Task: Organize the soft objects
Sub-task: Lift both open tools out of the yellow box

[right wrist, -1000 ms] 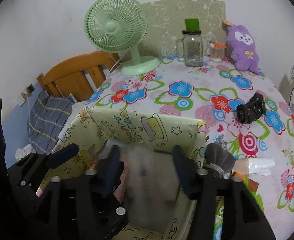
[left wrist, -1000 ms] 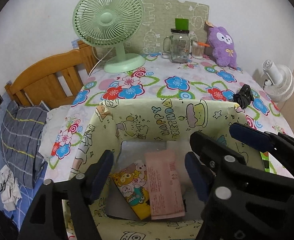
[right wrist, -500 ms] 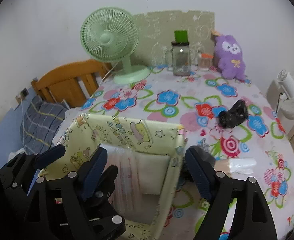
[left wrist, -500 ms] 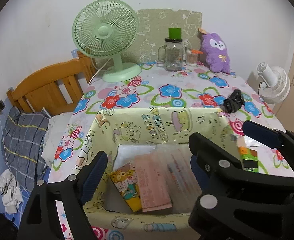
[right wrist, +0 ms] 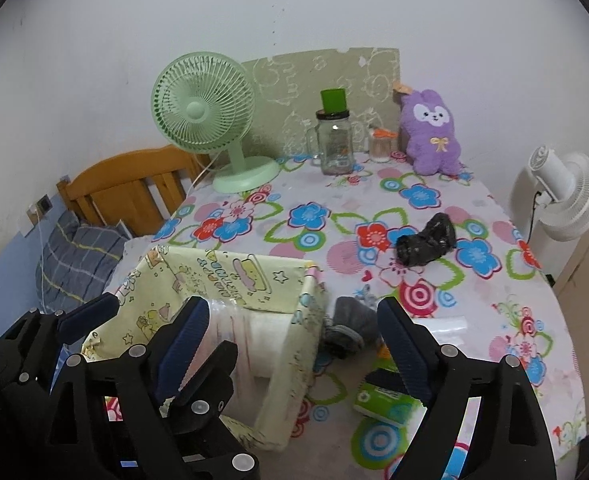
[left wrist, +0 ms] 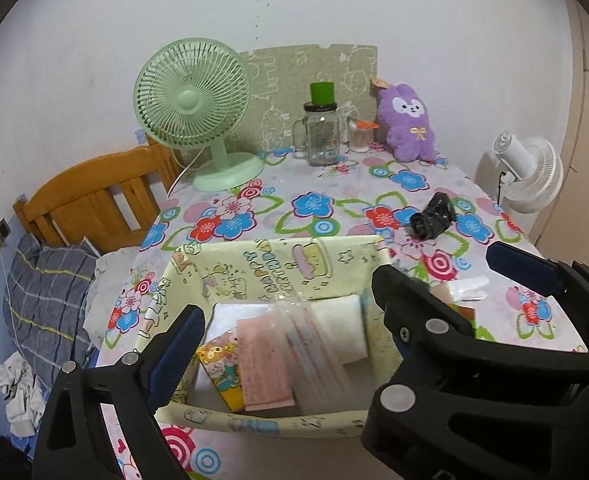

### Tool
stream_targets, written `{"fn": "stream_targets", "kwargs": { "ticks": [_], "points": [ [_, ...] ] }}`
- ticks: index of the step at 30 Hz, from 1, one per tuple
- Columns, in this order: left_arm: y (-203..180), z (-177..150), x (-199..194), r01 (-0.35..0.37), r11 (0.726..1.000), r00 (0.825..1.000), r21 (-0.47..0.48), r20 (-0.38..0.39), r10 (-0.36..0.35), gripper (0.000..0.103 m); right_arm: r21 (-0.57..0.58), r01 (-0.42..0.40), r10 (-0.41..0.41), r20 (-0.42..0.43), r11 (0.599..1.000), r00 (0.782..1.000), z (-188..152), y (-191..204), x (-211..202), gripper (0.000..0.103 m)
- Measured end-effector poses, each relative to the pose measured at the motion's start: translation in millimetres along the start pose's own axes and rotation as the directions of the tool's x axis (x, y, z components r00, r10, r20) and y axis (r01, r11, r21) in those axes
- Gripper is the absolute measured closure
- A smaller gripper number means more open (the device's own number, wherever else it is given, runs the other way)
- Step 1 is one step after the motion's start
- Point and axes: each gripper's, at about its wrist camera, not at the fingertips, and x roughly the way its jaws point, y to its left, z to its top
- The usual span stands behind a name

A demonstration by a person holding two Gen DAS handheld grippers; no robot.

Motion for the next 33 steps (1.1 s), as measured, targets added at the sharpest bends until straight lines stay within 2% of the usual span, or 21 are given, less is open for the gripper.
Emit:
{"fn": "stream_targets", "kwargs": {
  "ticks": [16,33],
  "points": [
    [-34.4,1.4,-39.8,0.023,1.000,0.997,0.014,0.073,-0.024,0.005,0.007,0.038,-0.038,0.083,0.999,0.996,-1.8,-26.2,-53.6,0.005],
    [-75.5,-0.1,-62.9,0.067,0.997,0.992,0.033,0.107,-0.070,0.002,0.018,0.071,-0.073,0.144,0.997,0.987,-8.5,-62.9,-95.8,0.002]
  ]
}}
